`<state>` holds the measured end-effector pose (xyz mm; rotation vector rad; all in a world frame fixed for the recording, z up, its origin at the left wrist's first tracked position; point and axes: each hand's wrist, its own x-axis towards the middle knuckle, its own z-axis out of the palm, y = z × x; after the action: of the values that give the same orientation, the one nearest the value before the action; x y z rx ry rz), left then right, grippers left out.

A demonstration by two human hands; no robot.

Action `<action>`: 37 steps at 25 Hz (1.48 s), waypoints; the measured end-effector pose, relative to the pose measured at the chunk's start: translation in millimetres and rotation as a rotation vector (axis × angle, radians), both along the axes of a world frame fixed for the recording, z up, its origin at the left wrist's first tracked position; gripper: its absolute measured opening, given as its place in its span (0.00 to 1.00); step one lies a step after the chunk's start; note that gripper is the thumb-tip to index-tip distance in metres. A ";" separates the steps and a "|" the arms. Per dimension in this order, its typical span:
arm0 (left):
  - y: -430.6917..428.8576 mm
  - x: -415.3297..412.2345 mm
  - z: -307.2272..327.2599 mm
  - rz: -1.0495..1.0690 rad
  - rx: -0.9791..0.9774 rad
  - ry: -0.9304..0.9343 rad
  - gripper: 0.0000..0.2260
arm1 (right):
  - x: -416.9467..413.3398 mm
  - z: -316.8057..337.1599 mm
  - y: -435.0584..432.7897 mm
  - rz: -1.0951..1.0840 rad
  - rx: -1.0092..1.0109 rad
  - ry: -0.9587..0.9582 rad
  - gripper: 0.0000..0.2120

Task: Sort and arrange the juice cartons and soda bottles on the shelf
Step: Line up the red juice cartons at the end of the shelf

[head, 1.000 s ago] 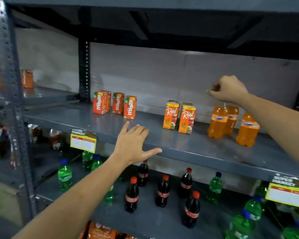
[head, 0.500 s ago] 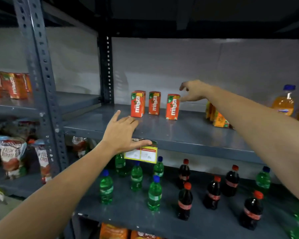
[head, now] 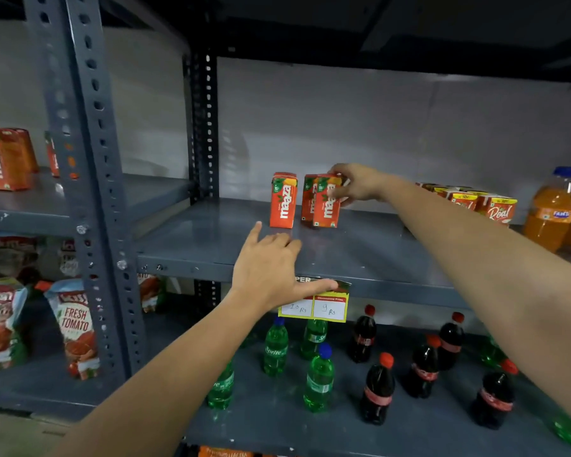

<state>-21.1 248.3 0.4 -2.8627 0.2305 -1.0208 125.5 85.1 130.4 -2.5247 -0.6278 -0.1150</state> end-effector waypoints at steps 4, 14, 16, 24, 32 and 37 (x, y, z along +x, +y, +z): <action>-1.3 -3.6 1.8 -0.033 -0.040 0.028 0.47 | -2.8 -14.6 15.1 0.029 -0.001 -0.067 0.24; 47.2 90.5 51.3 -0.092 -1.099 0.067 0.33 | 10.7 -69.5 14.0 -0.086 0.665 0.045 0.30; 48.4 105.5 50.8 -0.106 -1.103 0.141 0.33 | 13.3 -70.3 15.9 -0.069 0.652 0.081 0.29; 53.7 126.2 51.6 -0.200 -1.060 0.169 0.27 | 21.8 -74.3 16.6 -0.019 0.618 0.115 0.27; 60.1 130.3 50.1 -0.243 -1.158 0.216 0.27 | 21.0 -76.5 15.7 0.013 0.614 0.129 0.28; 61.1 131.8 50.0 -0.224 -1.118 0.201 0.27 | 23.0 -77.3 16.7 0.024 0.599 0.144 0.29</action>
<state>110.7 309.4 50.3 -4.0276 -0.0476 -1.1397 148.5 101.7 53.2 -1.9275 -0.4771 -0.0947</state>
